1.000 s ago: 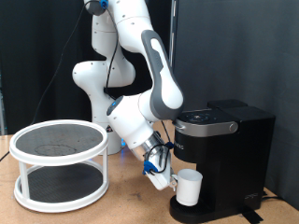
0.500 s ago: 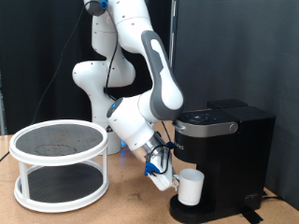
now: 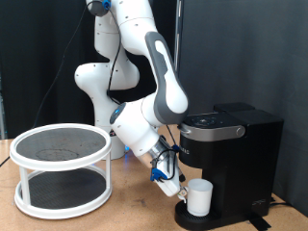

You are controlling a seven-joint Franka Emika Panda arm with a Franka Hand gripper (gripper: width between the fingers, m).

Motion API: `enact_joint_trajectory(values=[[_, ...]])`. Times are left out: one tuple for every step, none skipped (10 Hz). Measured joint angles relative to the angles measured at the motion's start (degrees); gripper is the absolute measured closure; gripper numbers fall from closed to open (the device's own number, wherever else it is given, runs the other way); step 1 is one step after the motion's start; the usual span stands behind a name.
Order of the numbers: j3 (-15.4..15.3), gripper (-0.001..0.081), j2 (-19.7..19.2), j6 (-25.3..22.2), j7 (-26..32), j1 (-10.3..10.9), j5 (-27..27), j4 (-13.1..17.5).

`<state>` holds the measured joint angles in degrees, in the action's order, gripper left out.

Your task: Make a cup of coffee with the keurig machine

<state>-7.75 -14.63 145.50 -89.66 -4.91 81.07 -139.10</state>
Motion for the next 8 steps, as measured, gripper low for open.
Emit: enact_joint_trajectory(values=[[0.4, 0.0131, 0.2, -0.7, 1.1, -0.5, -1.1, -1.1], [1.0, 0.0131, 0.9, -2.2, 2.4, -1.3, -2.3, -2.5], [1.7, 0.0090, 1.9, -4.2, 4.2, -2.4, -2.9, -4.0], [2.3, 0.0090, 3.0, -6.4, 6.0, -3.5, -3.0, -5.4], [3.0, 0.0074, 4.3, -8.2, 8.0, -4.7, -2.5, -6.7], [3.6, 0.0074, 5.7, -9.3, 9.0, -5.8, -2.3, -7.8], [4.0, 0.0072, 7.6, -10.5, 9.3, -6.5, -2.3, -9.1], [4.0, 0.0072, 7.4, -10.4, 9.3, -6.5, -2.5, -9.1]])
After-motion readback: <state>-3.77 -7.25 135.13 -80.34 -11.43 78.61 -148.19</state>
